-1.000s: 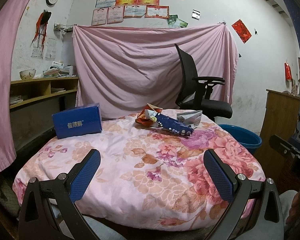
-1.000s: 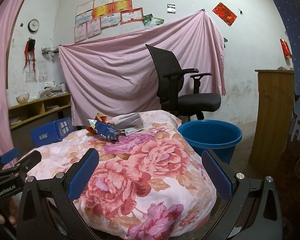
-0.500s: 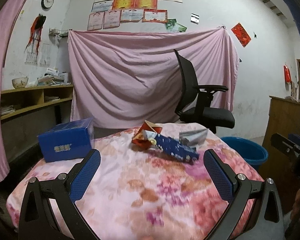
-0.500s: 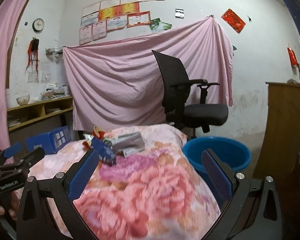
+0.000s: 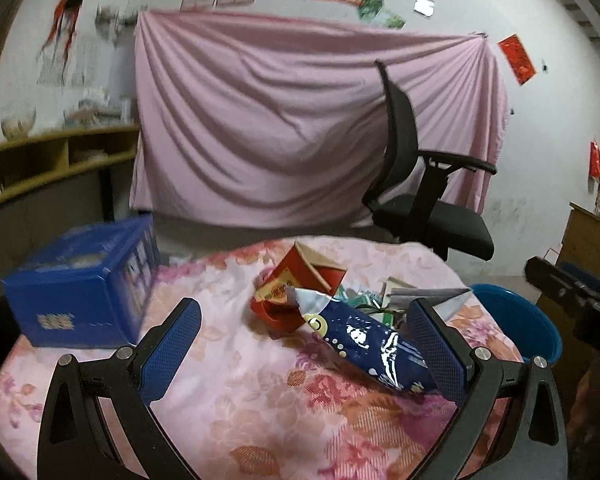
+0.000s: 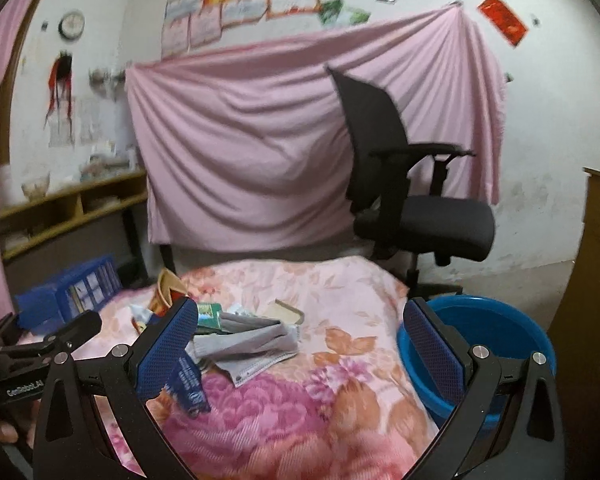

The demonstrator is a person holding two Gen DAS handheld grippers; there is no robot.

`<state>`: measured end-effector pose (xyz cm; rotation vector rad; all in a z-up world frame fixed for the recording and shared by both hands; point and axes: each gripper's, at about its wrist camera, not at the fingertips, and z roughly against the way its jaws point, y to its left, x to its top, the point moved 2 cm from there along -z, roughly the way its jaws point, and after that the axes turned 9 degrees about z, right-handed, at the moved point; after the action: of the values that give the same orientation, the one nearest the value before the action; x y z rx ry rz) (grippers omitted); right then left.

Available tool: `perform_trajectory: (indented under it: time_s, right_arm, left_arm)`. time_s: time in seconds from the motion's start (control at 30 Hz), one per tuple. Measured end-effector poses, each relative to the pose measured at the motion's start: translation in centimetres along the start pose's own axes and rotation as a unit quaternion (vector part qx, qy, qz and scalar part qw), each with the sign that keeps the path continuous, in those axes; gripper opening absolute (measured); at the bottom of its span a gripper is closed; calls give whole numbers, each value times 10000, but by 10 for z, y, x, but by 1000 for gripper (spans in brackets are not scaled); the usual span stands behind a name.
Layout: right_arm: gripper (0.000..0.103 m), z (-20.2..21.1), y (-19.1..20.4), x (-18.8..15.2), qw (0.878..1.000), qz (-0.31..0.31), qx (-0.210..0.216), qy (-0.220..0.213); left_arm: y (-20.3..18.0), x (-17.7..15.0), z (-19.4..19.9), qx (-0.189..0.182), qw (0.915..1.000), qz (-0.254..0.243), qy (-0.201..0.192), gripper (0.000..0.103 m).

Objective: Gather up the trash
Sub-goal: 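Move both tools toward the trash pile on the table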

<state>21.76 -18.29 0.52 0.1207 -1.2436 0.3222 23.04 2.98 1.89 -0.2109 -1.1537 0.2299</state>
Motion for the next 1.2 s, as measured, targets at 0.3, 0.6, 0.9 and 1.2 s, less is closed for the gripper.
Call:
perform_trajectory:
  time_s: [0.3,0.6,0.9,1.2]
  right_arm:
    - [103,-62,7,-3,9950,36,599,795]
    - [81,-100,5,-19,9820,-200,1194,1450]
    - [61,-103,10,-28,9732,-336,1532,1680]
    - [55,-93,10,-34,9677,-488,1792,1703]
  left_arm:
    - [7,1,-40,-225,9958,405,791,92]
    - [7,-10,-64,-575,9817,727,1666,67]
    - [15,-11,-63,-1011,9647,1188,2123,48]
    - [16,-11,-55,-1291,9583,1297,2196,27]
